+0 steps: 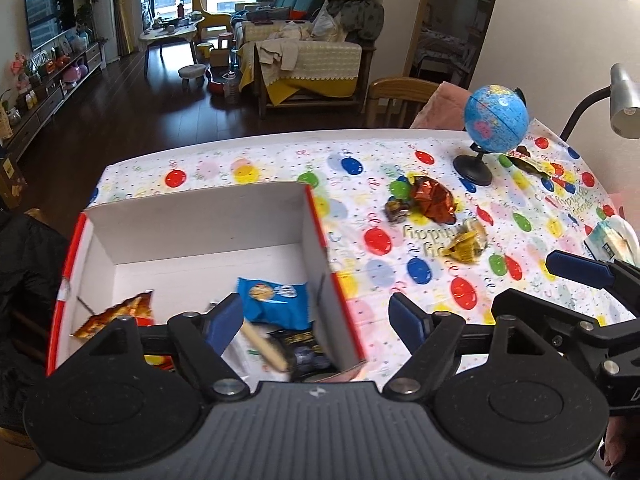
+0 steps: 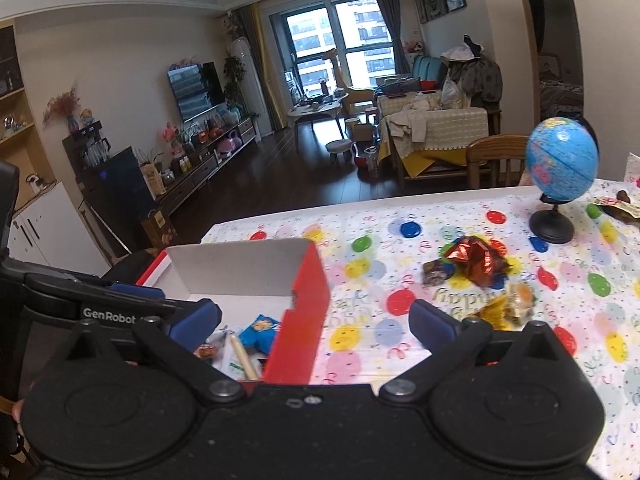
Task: Organize snacks
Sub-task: 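Withdraw both tools from the box toward the remaining snacks, then grasp the yellow candy packet with the left tool while the right tool grasps the clear round candy, then carry the yellow packet and clear round candy over the box with both tools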
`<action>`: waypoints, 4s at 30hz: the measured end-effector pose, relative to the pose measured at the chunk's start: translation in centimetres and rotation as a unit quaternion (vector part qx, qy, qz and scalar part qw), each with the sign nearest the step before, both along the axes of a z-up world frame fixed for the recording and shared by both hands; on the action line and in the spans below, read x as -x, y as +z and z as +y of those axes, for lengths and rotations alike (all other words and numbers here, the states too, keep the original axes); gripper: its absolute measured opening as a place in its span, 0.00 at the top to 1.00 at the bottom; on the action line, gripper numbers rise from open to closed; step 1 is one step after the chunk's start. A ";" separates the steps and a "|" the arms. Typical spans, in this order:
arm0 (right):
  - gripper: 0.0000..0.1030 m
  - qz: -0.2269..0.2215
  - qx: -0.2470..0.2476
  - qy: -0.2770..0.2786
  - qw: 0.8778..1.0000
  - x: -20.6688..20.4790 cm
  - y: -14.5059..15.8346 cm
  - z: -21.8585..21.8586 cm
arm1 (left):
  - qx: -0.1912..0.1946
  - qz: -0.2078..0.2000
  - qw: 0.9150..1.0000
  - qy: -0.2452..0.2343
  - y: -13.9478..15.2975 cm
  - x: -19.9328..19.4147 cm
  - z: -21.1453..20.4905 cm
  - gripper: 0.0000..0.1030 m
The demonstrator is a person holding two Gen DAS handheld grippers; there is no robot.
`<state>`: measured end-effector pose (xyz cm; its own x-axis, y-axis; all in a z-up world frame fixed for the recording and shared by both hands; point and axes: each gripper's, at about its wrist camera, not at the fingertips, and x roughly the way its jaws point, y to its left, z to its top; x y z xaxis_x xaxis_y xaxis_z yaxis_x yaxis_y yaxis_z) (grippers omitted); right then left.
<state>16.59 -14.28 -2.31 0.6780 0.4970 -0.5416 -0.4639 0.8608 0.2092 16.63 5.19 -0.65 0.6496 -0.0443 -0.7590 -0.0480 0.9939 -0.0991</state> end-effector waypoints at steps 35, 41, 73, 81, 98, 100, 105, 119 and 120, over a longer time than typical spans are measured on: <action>0.00 0.035 0.051 -0.055 0.997 -12.4 -4.2 -16.4 | -0.025 0.037 0.999 0.022 -6.2 -12.1 -16.8 0.00; 0.02 0.063 0.049 -0.062 0.995 -15.6 -6.1 -16.7 | -0.042 0.043 0.998 0.018 -8.3 -14.7 -18.6 0.00; 0.46 0.195 0.024 -0.039 0.980 -23.8 -14.2 -13.2 | -0.019 0.081 0.996 -0.029 -15.9 -20.9 -21.2 0.36; 0.48 0.192 0.020 -0.047 0.980 -23.3 -14.0 -13.7 | -0.012 0.078 0.996 -0.040 -15.8 -20.6 -21.1 0.55; 0.48 0.180 -0.004 -0.073 0.981 -18.7 -11.3 -16.5 | -0.005 0.087 0.996 -0.016 -13.5 -17.2 -19.6 0.62; 0.48 0.176 -0.005 -0.070 0.982 -17.9 -10.6 -16.5 | -0.002 0.083 0.996 -0.013 -12.8 -16.5 -19.3 0.62; 0.48 0.167 -0.008 -0.065 0.984 -15.9 -8.8 -16.2 | 0.001 0.073 0.997 -0.010 -10.8 -14.5 -18.5 0.62; 0.48 0.129 -0.003 -0.031 0.991 -9.7 -3.8 -11.2 | 0.003 0.047 0.999 0.005 -5.4 -8.0 -13.1 0.62; 0.48 0.126 -0.003 -0.029 0.992 -9.3 -3.5 -10.5 | 0.003 0.046 0.999 0.006 -5.0 -7.6 -12.5 0.62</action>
